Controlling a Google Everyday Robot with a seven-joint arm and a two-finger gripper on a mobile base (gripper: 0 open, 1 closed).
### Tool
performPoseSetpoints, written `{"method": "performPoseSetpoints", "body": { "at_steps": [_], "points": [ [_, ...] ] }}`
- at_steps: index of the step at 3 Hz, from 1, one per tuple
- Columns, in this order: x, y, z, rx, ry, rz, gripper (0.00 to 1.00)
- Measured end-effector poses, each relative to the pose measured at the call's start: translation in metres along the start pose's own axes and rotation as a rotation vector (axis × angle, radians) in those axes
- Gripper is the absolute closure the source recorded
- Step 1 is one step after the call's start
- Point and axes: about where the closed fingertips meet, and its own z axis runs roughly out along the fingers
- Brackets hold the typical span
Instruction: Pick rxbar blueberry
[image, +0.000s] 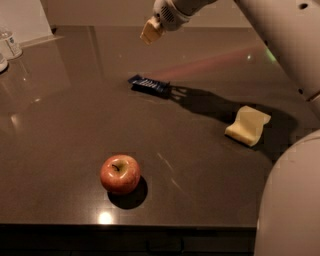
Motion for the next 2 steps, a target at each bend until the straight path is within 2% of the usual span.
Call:
{"method": "performPoseSetpoints", "body": {
  "at_steps": [1, 2],
  "points": [
    [-0.0160, 0.0011, -0.0189, 0.015, -0.035, -0.021, 1.00],
    [-0.0171, 0.0011, -0.0200, 0.016, -0.037, -0.022, 1.00]
  ]
}}
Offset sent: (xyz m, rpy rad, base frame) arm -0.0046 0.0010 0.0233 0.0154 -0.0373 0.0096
